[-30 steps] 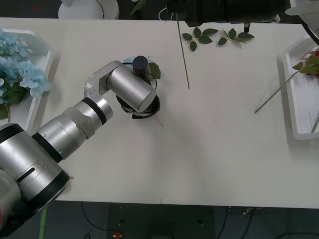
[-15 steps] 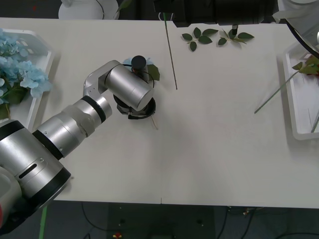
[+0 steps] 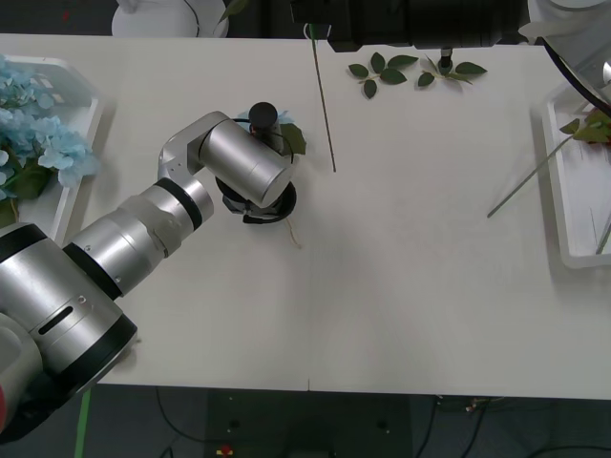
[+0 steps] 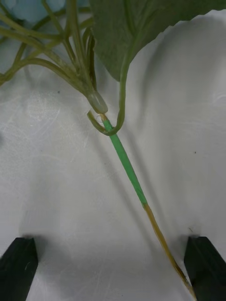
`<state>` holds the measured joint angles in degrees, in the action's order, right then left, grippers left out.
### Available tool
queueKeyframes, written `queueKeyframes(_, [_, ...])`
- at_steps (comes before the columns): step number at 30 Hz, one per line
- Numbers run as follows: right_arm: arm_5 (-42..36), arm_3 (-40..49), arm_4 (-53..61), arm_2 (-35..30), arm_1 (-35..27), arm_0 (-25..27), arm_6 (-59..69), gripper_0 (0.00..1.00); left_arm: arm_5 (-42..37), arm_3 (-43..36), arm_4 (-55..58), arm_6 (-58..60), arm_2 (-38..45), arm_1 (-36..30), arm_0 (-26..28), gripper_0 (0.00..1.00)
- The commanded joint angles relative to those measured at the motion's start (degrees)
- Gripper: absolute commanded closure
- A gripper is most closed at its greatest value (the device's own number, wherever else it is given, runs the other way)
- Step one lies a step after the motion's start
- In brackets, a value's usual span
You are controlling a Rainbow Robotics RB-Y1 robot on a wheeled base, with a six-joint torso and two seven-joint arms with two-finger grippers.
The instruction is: Place the red flowers into the right box and the blue flowers into the left box. If a person shows an open palm, hand one flower to the person first, then continue sorting.
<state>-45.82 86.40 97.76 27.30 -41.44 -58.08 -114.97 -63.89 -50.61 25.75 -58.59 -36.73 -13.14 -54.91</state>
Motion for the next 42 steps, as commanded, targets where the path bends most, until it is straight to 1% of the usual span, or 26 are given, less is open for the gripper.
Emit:
queueKeyframes(1, [0.7, 1.9, 0.8, -1.1, 1.4, -0.1, -0.3, 1.00, 0.9, 3.3, 0.6, -3.9, -1.2, 1.1, -0.6, 0.98])
queueKeyframes(2, [0.7, 1.9, 0.8, -1.1, 1.4, -0.1, -0.2, 1.00, 1.2, 3.6, 0.8, -4.0, -1.3, 1.1, -0.6, 1.00])
queueKeyframes(10, [0.7, 1.9, 0.8, -0.7, 1.4, -0.1, 1.0, 1.00, 1.7, 4.2, 0.2, -4.8, -1.5, 1.1, -0.6, 1.00])
queueKeyframes(16, [0.7, 1.9, 0.6, -0.5, 1.7, -0.2, 1.9, 1.00, 0.5, 4.2, -1.5, -5.3, -1.5, 0.8, -0.5, 1.00])
queueKeyframes(20, [0.7, 1.9, 0.8, -0.3, 1.8, -0.1, 2.2, 1.00, -0.3, 4.1, -2.3, -5.8, -1.6, -0.5, -0.4, 1.00])
queueKeyframes(22, [0.7, 1.9, 0.8, -0.3, 1.9, -0.1, 2.6, 1.00, -0.9, 3.0, -2.2, -6.0, -1.5, -1.8, -0.4, 1.00])
queueKeyframes(23, [0.7, 2.0, 0.6, -0.2, 2.0, -0.1, 2.8, 1.00, -2.4, 1.2, -2.3, -6.1, -1.5, -3.3, -0.4, 1.00])
queueKeyframes(24, [0.7, 2.0, 0.6, -0.2, 2.0, -0.1, 2.8, 1.00, -2.4, 1.2, -2.3, -6.1, -1.5, -3.3, -0.4, 1.00])
queueKeyframes(25, [0.7, 1.9, 0.6, -0.1, 2.1, -0.1, 3.3, 1.00, -6.1, -3.4, -2.1, -6.2, -1.5, -6.8, -0.4, 1.00])
queueKeyframes(27, [0.7, 1.9, 0.8, 0.2, 2.1, -0.1, 3.9, 1.00, -11.1, -9.8, -0.5, -6.3, -1.5, -11.6, -0.3, 1.00])
queueKeyframes(28, [0.7, 1.9, 0.8, 0.2, 2.1, -0.1, 3.9, 1.00, -11.1, -9.8, -0.5, -6.3, -1.5, -11.6, -0.3, 1.00])
queueKeyframes(29, [0.7, 1.9, 0.6, 0.5, 2.1, -0.1, 4.2, 1.00, -15.0, -15.0, 1.6, -6.4, -1.5, -16.0, -0.3, 1.00])
queueKeyframes(31, [0.7, 2.0, 0.8, 0.7, 2.1, -0.1, 4.8, 1.00, -19.7, -22.7, 4.7, -6.5, -0.9, -22.8, 0.4, 1.00])
queueKeyframes(32, [0.7, 1.9, 0.8, 0.7, 2.1, -0.2, 5.0, 1.00, -20.8, -24.5, 5.4, -6.5, -0.4, -24.5, 0.8, 1.00])
queueKeyframes(34, [0.7, 2.0, 0.8, 0.8, 2.2, -0.1, 5.7, 1.00, -24.2, -31.0, 8.8, -7.0, 3.9, -30.3, 2.5, 1.00])
queueKeyframes(35, [0.7, 1.9, 0.8, 0.8, 2.2, -0.1, 6.0, 1.00, -25.0, -32.5, 9.7, -7.5, 5.3, -31.7, 3.1, 1.00])
queueKeyframes(37, [0.7, 2.0, 0.8, 0.8, 2.4, -0.3, 6.5, 1.00, -29.1, -37.4, 12.1, -10.6, 10.5, -36.3, 5.0, 1.00])
queueKeyframes(39, [0.7, 1.9, 0.8, 0.8, 2.5, -0.5, 6.9, 1.00, -33.4, -39.9, 13.4, -12.6, 14.5, -39.9, 6.0, 1.00])
queueKeyframes(41, [0.7, 2.0, 0.5, 0.8, 2.5, -0.5, 7.2, 1.00, -38.2, -41.0, 15.2, -15.2, 18.8, -44.5, 6.5, 1.00])
queueKeyframes(42, [0.7, 1.9, 0.5, 0.8, 2.5, -0.5, 7.4, 1.00, -39.0, -40.9, 15.6, -15.9, 19.8, -45.7, 6.5, 1.00])
